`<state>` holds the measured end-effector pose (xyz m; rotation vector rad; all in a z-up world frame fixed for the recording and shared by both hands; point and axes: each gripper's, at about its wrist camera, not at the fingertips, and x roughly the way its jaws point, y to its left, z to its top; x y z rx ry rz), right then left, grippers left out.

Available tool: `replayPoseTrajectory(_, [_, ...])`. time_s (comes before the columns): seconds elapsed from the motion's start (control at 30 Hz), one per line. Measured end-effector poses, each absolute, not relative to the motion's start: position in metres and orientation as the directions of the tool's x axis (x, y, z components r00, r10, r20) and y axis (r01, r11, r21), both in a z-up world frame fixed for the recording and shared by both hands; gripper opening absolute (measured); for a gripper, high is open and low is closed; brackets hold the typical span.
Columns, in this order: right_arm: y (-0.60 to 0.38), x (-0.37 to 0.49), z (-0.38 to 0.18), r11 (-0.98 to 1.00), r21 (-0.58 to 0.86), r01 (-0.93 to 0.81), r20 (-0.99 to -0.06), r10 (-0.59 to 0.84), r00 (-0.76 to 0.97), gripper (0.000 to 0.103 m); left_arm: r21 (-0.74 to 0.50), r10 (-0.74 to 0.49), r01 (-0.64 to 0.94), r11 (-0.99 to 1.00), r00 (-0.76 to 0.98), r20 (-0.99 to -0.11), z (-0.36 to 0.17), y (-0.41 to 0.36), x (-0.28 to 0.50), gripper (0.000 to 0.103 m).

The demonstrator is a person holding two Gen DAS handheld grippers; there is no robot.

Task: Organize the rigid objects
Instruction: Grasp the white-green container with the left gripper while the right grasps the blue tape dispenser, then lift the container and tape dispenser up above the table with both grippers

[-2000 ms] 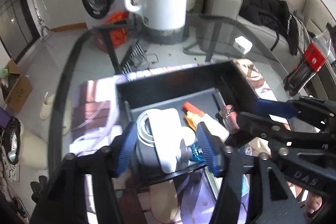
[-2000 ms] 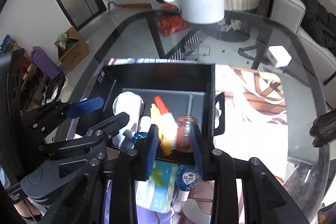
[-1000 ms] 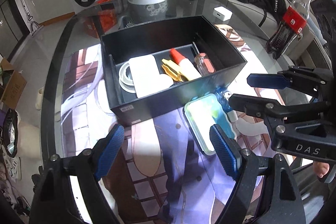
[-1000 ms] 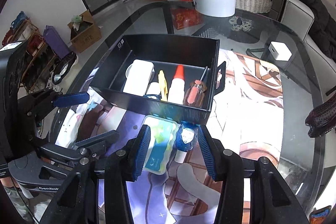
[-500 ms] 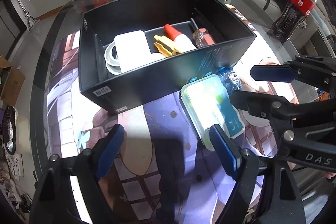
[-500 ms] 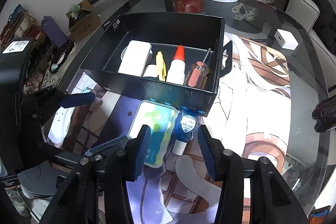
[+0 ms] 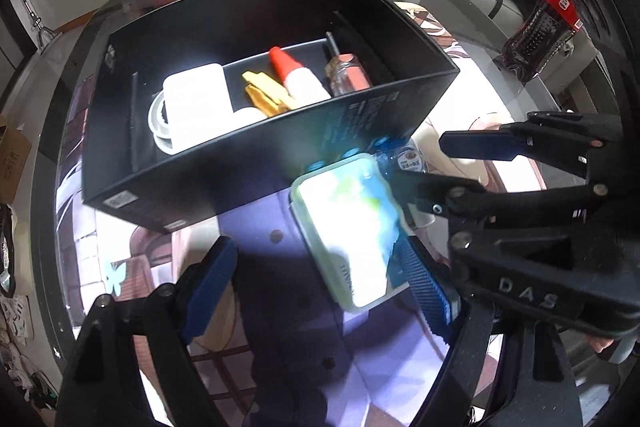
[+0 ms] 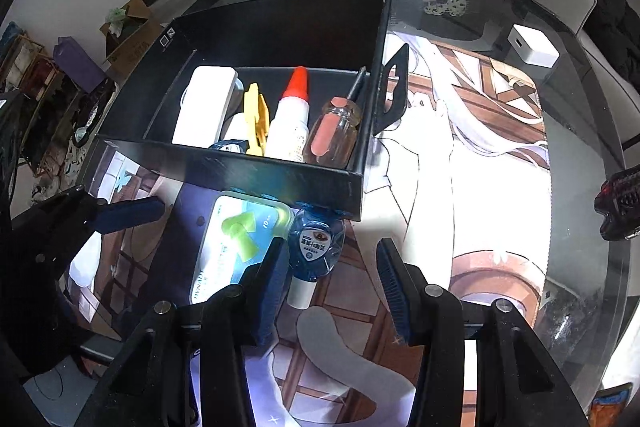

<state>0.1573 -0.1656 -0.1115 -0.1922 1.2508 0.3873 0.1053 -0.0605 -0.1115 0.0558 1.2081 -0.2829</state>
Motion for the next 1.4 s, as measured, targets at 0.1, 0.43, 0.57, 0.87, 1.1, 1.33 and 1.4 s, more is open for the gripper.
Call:
replayPoseTrajectory(0.1, [-0.169, 0.157, -0.111, 0.923, 0.060, -0.379, -0.948, 0.172, 0.268, 0.047, -0.112, -0.191, 0.248, 0.962, 0.323, -0.927, -0.112, -0.065, 0.108, 0.084])
replayPoseTrajectory(0.43, [-0.177, 0.158, -0.112, 0.926, 0.070, -0.371, -0.948, 0.178, 0.266, 0.047, -0.064, -0.151, 0.280, 0.958, 0.305, -0.940, -0.121, -0.079, 0.110, 0.065])
replayPoseTrajectory(0.57, [-0.174, 0.160, -0.114, 0.925, 0.063, -0.374, -0.948, 0.173, 0.269, 0.045, -0.078, -0.166, 0.286, 0.955, 0.296, -0.941, -0.120, -0.071, 0.105, 0.061])
replayPoseTrajectory(0.87, [-0.149, 0.149, -0.119, 0.904, 0.009, -0.428, -0.953, 0.137, 0.269, 0.022, -0.072, -0.146, 0.244, 0.967, 0.300, -0.942, -0.119, -0.043, 0.097, 0.059])
replayPoseTrajectory(1.1, [-0.136, 0.142, -0.122, 0.894, -0.014, -0.448, -0.953, 0.123, 0.277, 0.020, -0.041, -0.113, 0.227, 0.973, 0.315, -0.942, -0.120, -0.035, 0.098, 0.058])
replayPoseTrajectory(1.33, [-0.136, 0.134, -0.111, 0.890, -0.023, -0.455, -0.937, 0.139, 0.320, 0.016, -0.047, -0.125, 0.232, 0.972, 0.335, -0.934, -0.114, -0.034, 0.098, 0.055])
replayPoseTrajectory(1.4, [-0.140, 0.132, -0.107, 0.889, -0.023, -0.458, -0.931, 0.147, 0.333, 0.016, -0.051, -0.133, 0.233, 0.971, 0.348, -0.928, -0.108, -0.032, 0.097, 0.055])
